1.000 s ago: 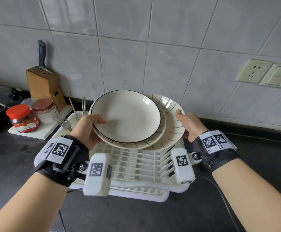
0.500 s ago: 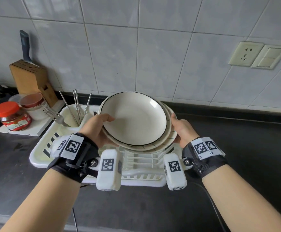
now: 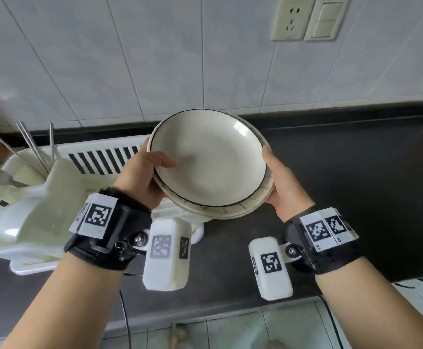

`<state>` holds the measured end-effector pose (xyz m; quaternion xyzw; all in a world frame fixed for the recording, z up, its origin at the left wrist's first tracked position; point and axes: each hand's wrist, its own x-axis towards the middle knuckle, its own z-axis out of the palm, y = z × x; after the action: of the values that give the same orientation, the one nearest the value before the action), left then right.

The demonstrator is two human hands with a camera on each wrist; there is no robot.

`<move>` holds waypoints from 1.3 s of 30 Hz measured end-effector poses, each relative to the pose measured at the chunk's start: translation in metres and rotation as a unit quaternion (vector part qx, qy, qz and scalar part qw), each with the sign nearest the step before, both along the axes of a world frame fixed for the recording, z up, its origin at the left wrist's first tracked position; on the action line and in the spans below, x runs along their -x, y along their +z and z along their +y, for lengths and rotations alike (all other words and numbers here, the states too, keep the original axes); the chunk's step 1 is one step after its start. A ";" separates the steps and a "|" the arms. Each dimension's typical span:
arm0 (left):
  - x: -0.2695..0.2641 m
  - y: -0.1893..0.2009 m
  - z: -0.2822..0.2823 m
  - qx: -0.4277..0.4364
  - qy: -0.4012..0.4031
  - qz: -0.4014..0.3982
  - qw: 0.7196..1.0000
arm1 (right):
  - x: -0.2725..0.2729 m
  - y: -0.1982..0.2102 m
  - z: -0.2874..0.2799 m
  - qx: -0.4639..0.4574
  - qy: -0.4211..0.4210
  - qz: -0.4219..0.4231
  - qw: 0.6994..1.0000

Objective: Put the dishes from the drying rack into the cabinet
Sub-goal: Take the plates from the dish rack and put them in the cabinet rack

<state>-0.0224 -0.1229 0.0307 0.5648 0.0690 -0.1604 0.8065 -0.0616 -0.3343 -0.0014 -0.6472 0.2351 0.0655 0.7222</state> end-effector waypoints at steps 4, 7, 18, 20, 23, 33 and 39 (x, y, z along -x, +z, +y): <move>0.028 -0.004 -0.069 -0.029 -0.029 -0.003 0.999 | 0.039 -0.003 -0.068 -0.062 -0.003 -0.033 0.998; 0.055 -0.020 -0.129 -0.033 -0.022 0.019 0.999 | 0.073 -0.010 -0.127 -0.103 0.019 -0.042 0.994; 0.159 -0.083 -0.308 -0.045 -0.079 0.100 0.991 | 0.198 -0.060 -0.303 -0.097 -0.037 0.011 0.995; 0.174 -0.091 -0.328 -0.049 -0.097 0.112 0.988 | 0.224 -0.072 -0.321 -0.115 -0.057 0.015 0.992; 0.197 -0.102 -0.357 -0.064 -0.145 0.118 0.980 | 0.264 -0.089 -0.344 -0.125 -0.094 0.025 0.987; 0.277 -0.165 -0.467 -0.105 -0.257 0.157 0.948 | 0.384 -0.151 -0.437 -0.168 -0.162 0.062 0.970; 0.306 -0.206 -0.559 -0.092 -0.243 0.227 0.939 | 0.420 -0.209 -0.528 0.127 -0.038 0.048 0.990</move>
<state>-0.3283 -0.6821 -0.1755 0.5844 0.1248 -0.4685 0.6507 -0.4821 -0.8626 -0.2101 -0.7204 0.3003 0.0392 0.6240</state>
